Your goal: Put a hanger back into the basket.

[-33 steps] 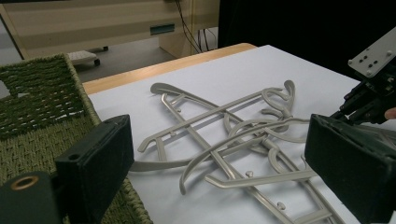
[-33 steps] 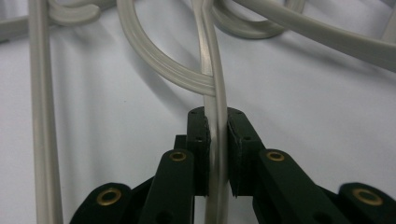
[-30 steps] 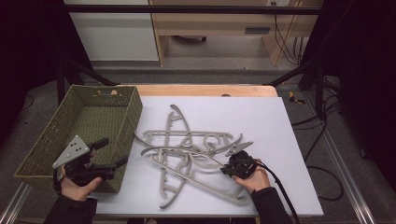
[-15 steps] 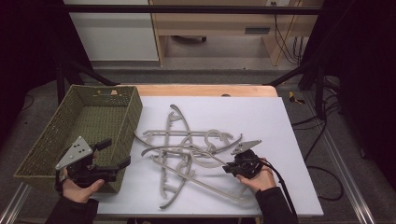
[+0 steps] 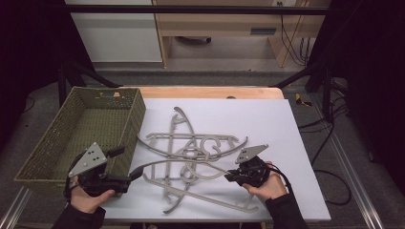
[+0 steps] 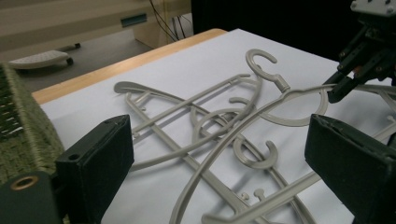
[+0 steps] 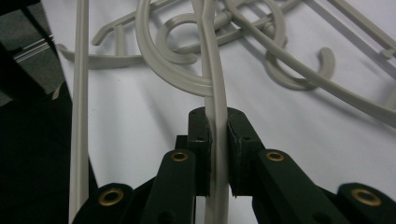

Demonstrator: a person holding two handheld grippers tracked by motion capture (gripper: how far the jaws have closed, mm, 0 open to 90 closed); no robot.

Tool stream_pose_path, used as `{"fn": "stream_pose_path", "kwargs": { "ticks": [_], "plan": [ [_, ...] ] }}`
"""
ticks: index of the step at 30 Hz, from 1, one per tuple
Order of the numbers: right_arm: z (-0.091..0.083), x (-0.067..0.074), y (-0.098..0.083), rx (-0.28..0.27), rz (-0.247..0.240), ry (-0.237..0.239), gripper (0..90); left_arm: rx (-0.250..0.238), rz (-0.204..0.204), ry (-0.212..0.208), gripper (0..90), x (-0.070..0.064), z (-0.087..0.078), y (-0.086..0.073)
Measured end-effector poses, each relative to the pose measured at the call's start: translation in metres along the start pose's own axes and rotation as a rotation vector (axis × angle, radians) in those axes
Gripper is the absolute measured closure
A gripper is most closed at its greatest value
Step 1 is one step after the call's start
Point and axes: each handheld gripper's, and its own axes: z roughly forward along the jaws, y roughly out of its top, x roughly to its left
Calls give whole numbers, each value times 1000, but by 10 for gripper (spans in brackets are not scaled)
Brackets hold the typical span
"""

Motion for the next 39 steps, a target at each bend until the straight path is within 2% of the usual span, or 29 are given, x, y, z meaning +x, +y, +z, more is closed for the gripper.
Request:
{"fn": "stream_pose_path", "kwargs": {
  "ticks": [3, 4, 7, 9, 13, 17, 22, 23, 26, 31, 39],
  "plan": [
    [0, 4, 2, 7, -39, 28, 816, 48, 29, -34, 88, -7, 8, 0],
    [1, 6, 3, 5, -31, 29, 816, 67, 40, -44, 89, -9, 12, -1],
    [1, 9, 4, -1, -61, 54, 817, 123, 72, -64, 102, -15, 23, -3],
    [1, 11, 5, 4, -65, 65, 816, 157, 85, -84, 117, -19, 31, -5],
    [2, 13, 6, 6, -83, 81, 816, 228, 138, -100, 153, -25, 44, -10],
    [5, 16, 7, 10, -105, 105, 816, 292, 183, -117, 213, -31, 57, -14],
    [7, 20, 9, 22, -119, 113, 816, 374, 249, -139, 343, -35, 70, -17],
    [8, 21, 9, 22, -110, 115, 816, 387, 255, -139, 362, -36, 73, -18],
    [8, 21, 10, 25, -130, 124, 816, 418, 280, -137, 447, -37, 80, -18],
    [10, 23, 10, 28, -127, 128, 817, 445, 317, -131, 589, -40, 86, -19],
    [10, 23, 10, 24, -126, 136, 816, 464, 346, -138, 737, -45, 89, -23]
  ]
}}
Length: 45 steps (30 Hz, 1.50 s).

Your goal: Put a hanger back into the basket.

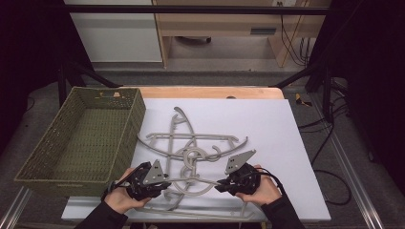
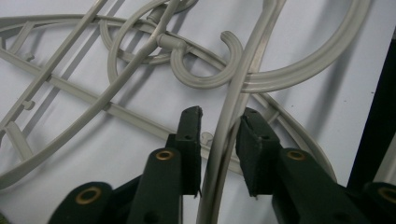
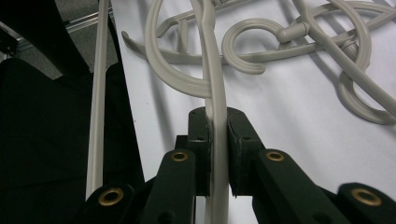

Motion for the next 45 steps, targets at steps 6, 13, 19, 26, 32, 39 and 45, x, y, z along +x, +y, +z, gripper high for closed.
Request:
{"fn": "stream_pose_path", "kwargs": {
  "ticks": [6, 13, 19, 26, 32, 39, 45],
  "plan": [
    [0, -1, 0, -5, -6, 6, 814, 20, 21, 26, 758, -5, 0, 1],
    [-2, -3, -1, -43, -15, -20, 785, 12, 16, 13, 772, -7, -8, 4],
    [-10, -4, -2, -92, -2, -85, 682, -1, 13, -14, 801, -10, -12, 6],
    [-22, -7, -4, -186, 15, -148, 533, -60, -35, -22, 815, -11, -21, 8],
    [-32, -11, -6, -313, 55, -240, 375, -82, -113, 22, 816, -2, -28, 5],
    [-48, -18, -13, -468, 136, -325, 250, -113, -210, 79, 817, 6, -32, 0],
    [-63, -23, -25, -502, 195, -391, 174, -154, -249, 135, 819, 11, -44, -3]
  ]
}}
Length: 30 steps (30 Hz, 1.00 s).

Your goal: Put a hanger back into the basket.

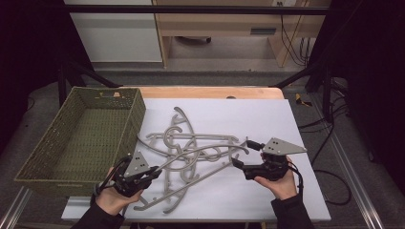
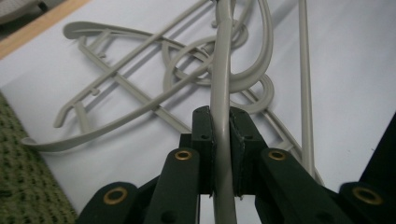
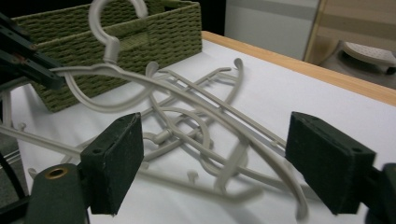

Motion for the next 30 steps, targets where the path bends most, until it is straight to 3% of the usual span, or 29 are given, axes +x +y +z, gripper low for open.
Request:
{"fn": "stream_pose_path", "kwargs": {
  "ticks": [7, 14, 19, 26, 30],
  "plan": [
    [-11, -13, -11, 11, 30, -85, 119, -67, -30, 53, 819, 11, -22, 3],
    [-15, -22, -24, 34, 85, -134, 59, -142, -86, 96, 819, 23, -47, 4],
    [-18, -25, -29, 34, 96, -174, 33, -194, -115, 126, 819, 32, -65, 4],
    [-19, -29, -33, 48, 108, -187, 34, -228, -121, 161, 819, 42, -80, 7],
    [-19, -28, -33, 46, 105, -188, 35, -226, -109, 186, 819, 56, -85, 12]
  ]
}}
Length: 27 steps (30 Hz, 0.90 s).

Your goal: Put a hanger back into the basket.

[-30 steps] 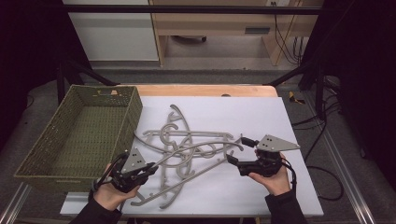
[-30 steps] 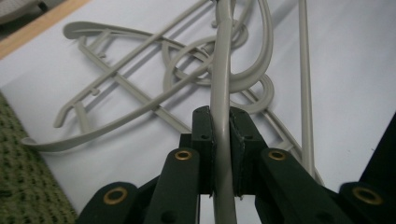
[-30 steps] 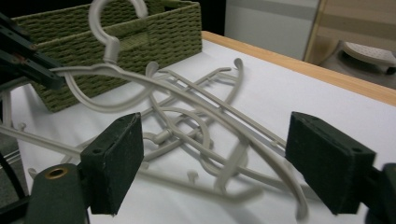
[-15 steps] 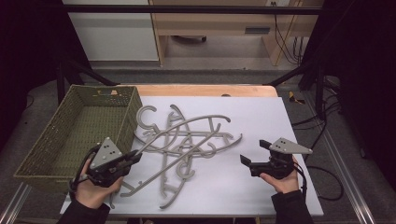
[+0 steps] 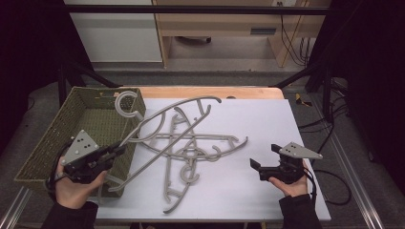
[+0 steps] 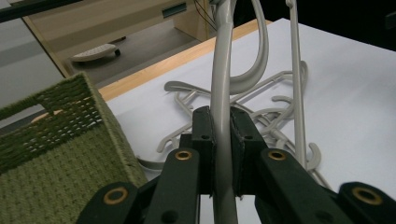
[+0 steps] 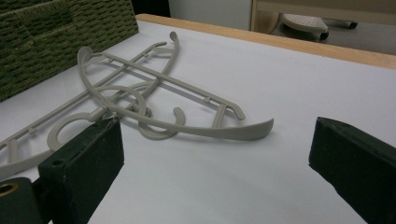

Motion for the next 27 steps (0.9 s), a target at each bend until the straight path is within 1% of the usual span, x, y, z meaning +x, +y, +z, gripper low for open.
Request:
{"fn": "stream_pose_path", "kwargs": {
  "ticks": [2, 5, 6, 7, 8, 9, 14, 18, 20, 22, 27],
  "plan": [
    [0, 0, 0, 1, 2, 3, 35, 7, 3, 12, 819, 8, -1, 3],
    [2, 0, -1, 7, 1, 4, 35, 10, -3, 19, 819, 24, -5, 7],
    [2, 0, -1, 8, -1, 3, 35, 14, -18, 14, 818, 27, -6, 7],
    [2, 0, -1, 9, 1, 3, 35, 14, -18, 14, 819, 27, -6, 7],
    [2, 0, -1, 11, 0, 6, 34, 9, -7, 24, 818, 33, -8, 8],
    [2, 0, -1, 11, -2, 4, 34, 16, -21, 23, 818, 42, -11, 10],
    [3, 0, -2, 19, 5, 2, 33, 26, -31, 49, 818, 66, -14, 13],
    [3, -1, -2, 19, 3, 3, 33, 50, -19, 74, 818, 85, -13, 14],
    [3, -1, -2, 21, 5, 1, 32, 58, -19, 83, 818, 94, -13, 13],
    [2, -1, -2, 21, 5, 2, 32, 63, -28, 97, 818, 102, -12, 10],
    [3, -2, -3, 20, 5, -1, 32, 85, -44, 132, 818, 122, -17, -3]
  ]
}}
